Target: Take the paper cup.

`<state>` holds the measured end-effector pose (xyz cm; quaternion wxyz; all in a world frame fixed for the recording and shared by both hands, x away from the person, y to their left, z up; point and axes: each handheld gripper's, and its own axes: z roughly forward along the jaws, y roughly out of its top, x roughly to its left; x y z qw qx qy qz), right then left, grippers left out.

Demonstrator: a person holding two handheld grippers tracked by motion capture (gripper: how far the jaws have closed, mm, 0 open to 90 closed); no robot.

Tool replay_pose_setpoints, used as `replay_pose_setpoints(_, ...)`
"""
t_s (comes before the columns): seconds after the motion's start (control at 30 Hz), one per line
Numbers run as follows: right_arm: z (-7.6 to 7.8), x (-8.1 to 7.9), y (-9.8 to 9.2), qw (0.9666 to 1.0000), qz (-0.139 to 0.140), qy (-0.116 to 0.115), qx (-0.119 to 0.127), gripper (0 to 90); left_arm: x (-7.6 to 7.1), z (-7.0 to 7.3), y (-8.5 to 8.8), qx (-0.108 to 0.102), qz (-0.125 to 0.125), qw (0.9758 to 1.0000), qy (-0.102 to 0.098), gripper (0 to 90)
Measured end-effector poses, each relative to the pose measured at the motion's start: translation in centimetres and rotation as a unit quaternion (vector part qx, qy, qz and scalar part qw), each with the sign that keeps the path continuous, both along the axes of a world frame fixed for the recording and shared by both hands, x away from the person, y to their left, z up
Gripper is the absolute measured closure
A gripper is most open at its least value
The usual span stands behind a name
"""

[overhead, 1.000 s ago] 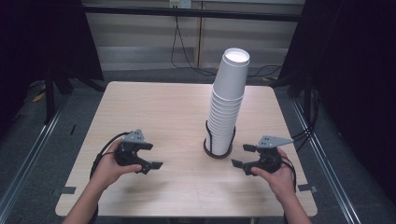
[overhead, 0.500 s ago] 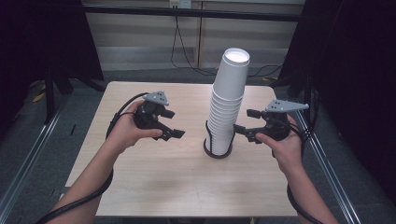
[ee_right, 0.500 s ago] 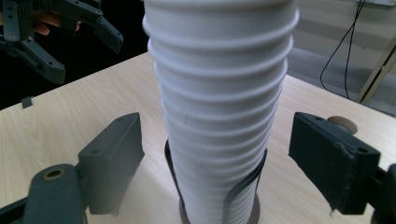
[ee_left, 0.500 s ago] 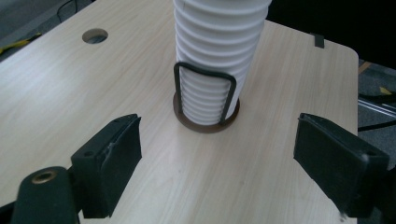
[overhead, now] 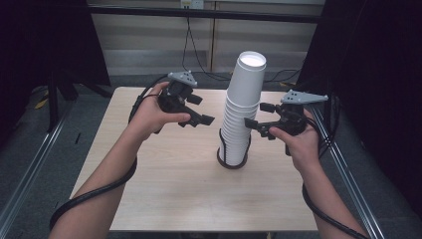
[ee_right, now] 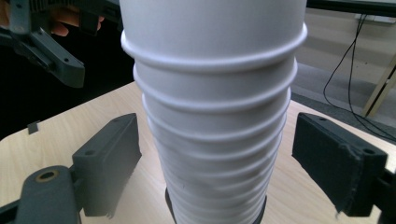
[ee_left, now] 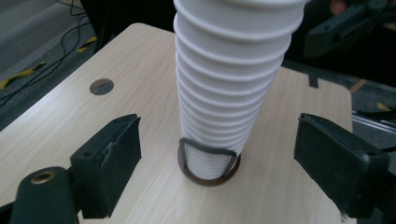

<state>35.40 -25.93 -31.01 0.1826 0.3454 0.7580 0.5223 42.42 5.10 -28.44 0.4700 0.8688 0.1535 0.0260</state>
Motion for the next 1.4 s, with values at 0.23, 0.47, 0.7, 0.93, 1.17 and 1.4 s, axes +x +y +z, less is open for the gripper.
replay_pose_setpoints(0.23, 0.7, 0.8, 1.0, 1.0000, 0.002, -0.004, 0.004, 13.5, 0.8, 1.5, -2.0, -0.008, -0.011, 0.9999, -0.004, 12.4)
replay_pose_setpoints(0.47, 0.7, 1.3, 1.2, 1.0000, 0.004, -0.003, 0.005, 12.0, 1.3, 2.7, -4.0, -0.028, -0.019, 0.9994, -0.010, 9.4)
replay_pose_setpoints(0.7, 0.7, 1.5, 1.2, 1.0000, 0.006, -0.006, 0.005, 11.3, 1.5, 2.9, -6.6, -0.048, -0.026, 0.9984, -0.016, 4.3)
replay_pose_setpoints(0.93, 0.7, 1.5, 1.2, 1.0000, 0.007, -0.005, 0.003, 11.3, 1.8, 2.5, -8.3, -0.050, -0.025, 0.9984, -0.012, 0.6)
replay_pose_setpoints(1.17, 0.7, 1.5, 1.2, 1.0000, 0.007, -0.005, 0.002, 11.2, 1.8, 2.3, -8.8, -0.060, -0.016, 0.9977, -0.027, 5.0)
replay_pose_setpoints(1.4, 0.7, 1.6, 1.3, 0.9999, 0.007, -0.007, 0.002, 11.2, 1.6, 2.5, -8.6, -0.070, -0.009, 0.9971, -0.030, 6.4)
